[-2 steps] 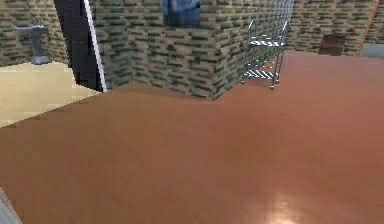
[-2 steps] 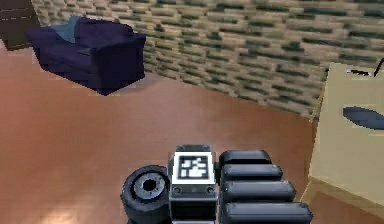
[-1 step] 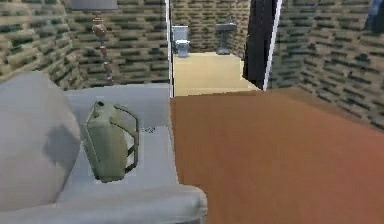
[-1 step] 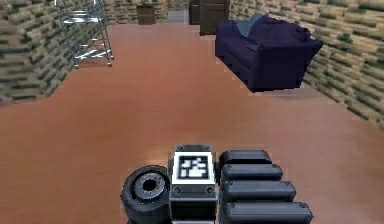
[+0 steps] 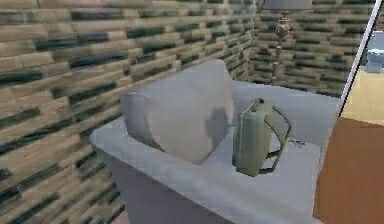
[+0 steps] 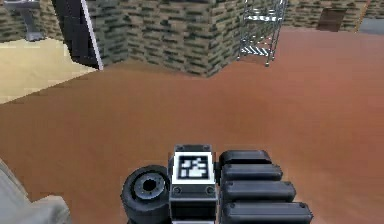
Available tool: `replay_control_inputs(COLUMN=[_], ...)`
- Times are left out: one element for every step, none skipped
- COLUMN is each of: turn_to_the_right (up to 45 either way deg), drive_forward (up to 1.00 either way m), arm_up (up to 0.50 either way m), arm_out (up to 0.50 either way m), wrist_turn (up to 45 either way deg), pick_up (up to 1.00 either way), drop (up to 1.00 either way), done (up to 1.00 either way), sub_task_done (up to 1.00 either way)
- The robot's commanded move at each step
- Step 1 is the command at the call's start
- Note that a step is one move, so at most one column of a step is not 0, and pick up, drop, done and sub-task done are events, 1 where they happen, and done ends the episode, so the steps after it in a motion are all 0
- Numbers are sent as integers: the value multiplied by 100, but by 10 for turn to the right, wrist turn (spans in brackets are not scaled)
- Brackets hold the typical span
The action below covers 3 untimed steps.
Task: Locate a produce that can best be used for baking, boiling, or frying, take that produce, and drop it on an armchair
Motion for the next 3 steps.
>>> replay_control_inputs(turn_to_the_right=[-300, 0, 450], drive_forward=[0, 65, 0], arm_up=[0, 0, 0], arm_out=[0, 0, 0], wrist_turn=[0, 0, 0], pick_up=[0, 0, 0], drop=[0, 0, 0], done=[0, 0, 0], sub_task_done=[0, 0, 0])
